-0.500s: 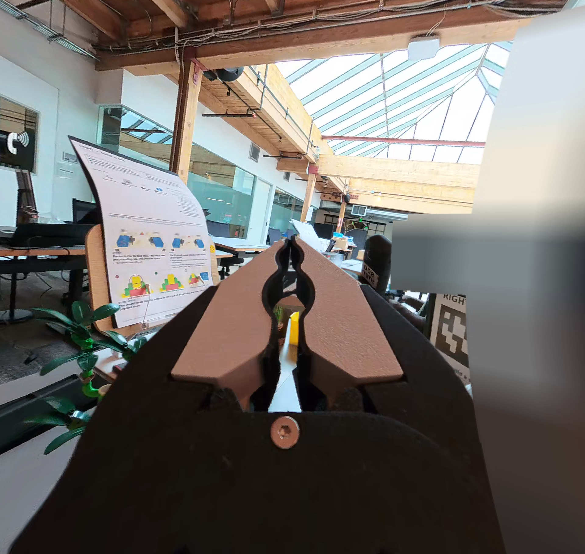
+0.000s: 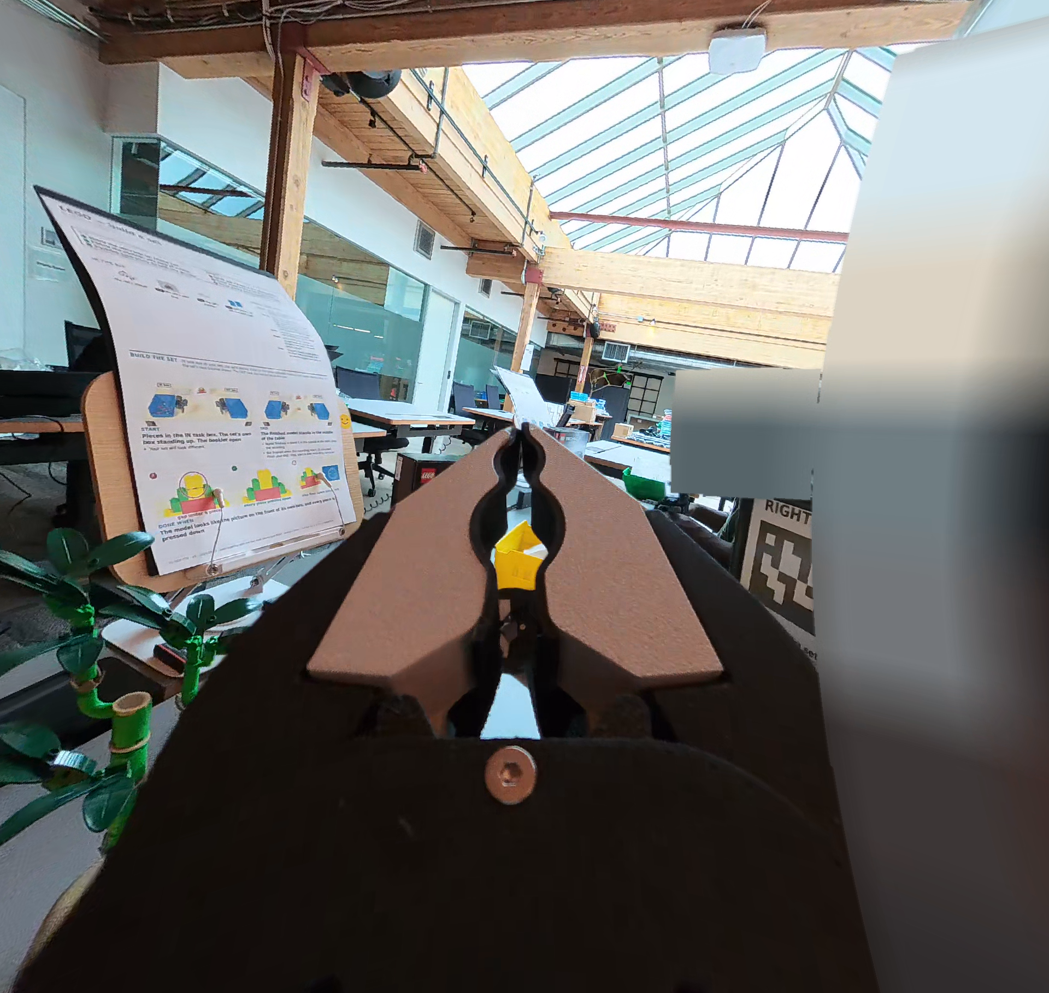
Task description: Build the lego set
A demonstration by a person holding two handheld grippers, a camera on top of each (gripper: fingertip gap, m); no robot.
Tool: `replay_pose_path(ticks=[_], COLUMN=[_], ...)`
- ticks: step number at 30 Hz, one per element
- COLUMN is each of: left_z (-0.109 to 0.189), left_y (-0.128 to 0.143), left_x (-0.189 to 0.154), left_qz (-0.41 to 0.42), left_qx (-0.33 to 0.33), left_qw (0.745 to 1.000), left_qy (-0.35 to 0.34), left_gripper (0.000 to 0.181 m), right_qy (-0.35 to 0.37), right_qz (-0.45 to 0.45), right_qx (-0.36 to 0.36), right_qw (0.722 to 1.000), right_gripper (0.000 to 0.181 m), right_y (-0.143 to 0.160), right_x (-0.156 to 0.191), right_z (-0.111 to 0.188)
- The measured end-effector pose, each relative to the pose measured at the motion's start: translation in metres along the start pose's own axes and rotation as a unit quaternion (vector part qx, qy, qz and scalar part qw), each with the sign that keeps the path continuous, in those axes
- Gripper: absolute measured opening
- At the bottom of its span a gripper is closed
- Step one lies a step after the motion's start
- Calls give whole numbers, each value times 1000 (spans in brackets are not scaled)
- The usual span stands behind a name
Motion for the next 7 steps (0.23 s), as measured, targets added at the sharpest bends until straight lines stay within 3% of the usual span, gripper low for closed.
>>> replay_pose_path(ticks=[7], left_z=[-6], left_y=[9], left_x=[10], left_qz=[14], left_qx=[11], left_qw=[1000], left_qy=[-2], left_gripper=[0], right_qy=[-16], right_qz=[-51], right_qx=[13], right_qw=[999], right_gripper=[0], right_y=[15], right_x=[-6], right_z=[-10])
Point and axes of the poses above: each gripper's, where its closed fingertips meet, z back along the fingers, y out of its underside, x = y × z across the jaws, the point moved 4 cm from there along z, back along the fingers, and after that the axes turned 11 degrees about -z, right-handed, at the moved point
